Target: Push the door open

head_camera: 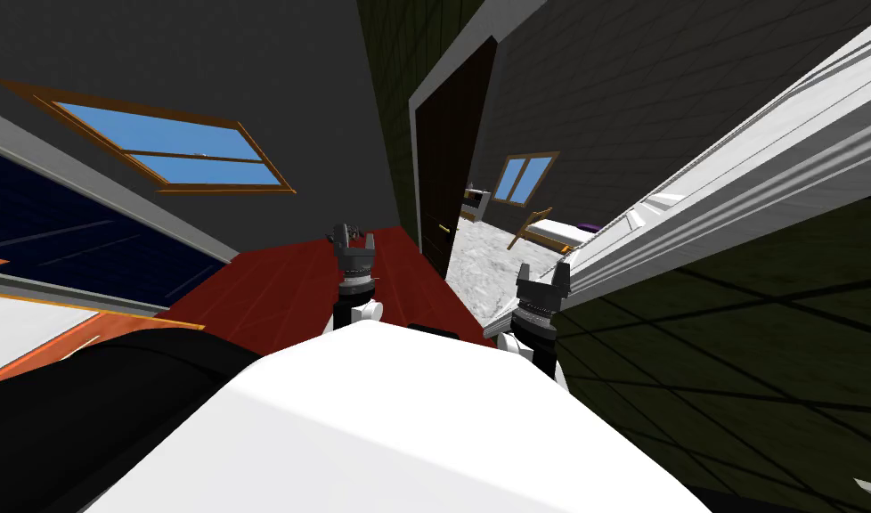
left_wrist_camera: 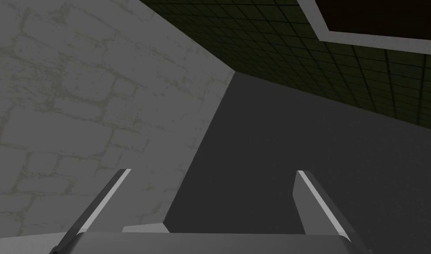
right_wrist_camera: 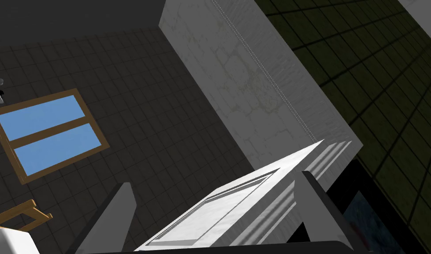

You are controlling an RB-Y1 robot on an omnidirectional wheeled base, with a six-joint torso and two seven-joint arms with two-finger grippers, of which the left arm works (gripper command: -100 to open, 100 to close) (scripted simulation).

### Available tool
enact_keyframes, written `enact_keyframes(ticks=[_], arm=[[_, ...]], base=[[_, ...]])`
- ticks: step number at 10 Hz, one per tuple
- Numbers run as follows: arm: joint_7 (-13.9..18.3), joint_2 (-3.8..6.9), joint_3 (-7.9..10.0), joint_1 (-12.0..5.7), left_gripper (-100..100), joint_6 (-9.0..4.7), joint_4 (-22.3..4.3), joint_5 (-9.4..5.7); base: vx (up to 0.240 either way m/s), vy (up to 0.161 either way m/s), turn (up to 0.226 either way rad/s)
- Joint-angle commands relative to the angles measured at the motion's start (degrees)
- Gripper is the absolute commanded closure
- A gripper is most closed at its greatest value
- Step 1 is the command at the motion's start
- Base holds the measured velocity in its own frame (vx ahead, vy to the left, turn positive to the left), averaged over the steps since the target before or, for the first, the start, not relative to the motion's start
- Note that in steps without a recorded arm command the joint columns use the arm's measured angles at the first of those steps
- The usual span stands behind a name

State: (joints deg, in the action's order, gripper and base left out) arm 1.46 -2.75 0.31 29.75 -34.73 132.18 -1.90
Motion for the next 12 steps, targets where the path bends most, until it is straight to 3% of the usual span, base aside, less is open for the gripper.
enact_keyframes(ticks=[1,3,7,12], arm=[[0.1,0.65,-0.21,-1.03,-100,0.2,-1.7,0.09],[0.2,1.36,-0.48,-2.34,-100,0.46,-3.8,0.21],[0.7,3.24,-1.39,-6.72,-100,1.31,-10.9,0.6],[1.1,4.56,-2.26,-10.92,-100,2.13,-17.8,0.97]], base=[[0.035,0.028,-0.063],[0.087,0.064,-0.068],[0.117,0.086,-0.09],[0.089,0.068,-0.078]])
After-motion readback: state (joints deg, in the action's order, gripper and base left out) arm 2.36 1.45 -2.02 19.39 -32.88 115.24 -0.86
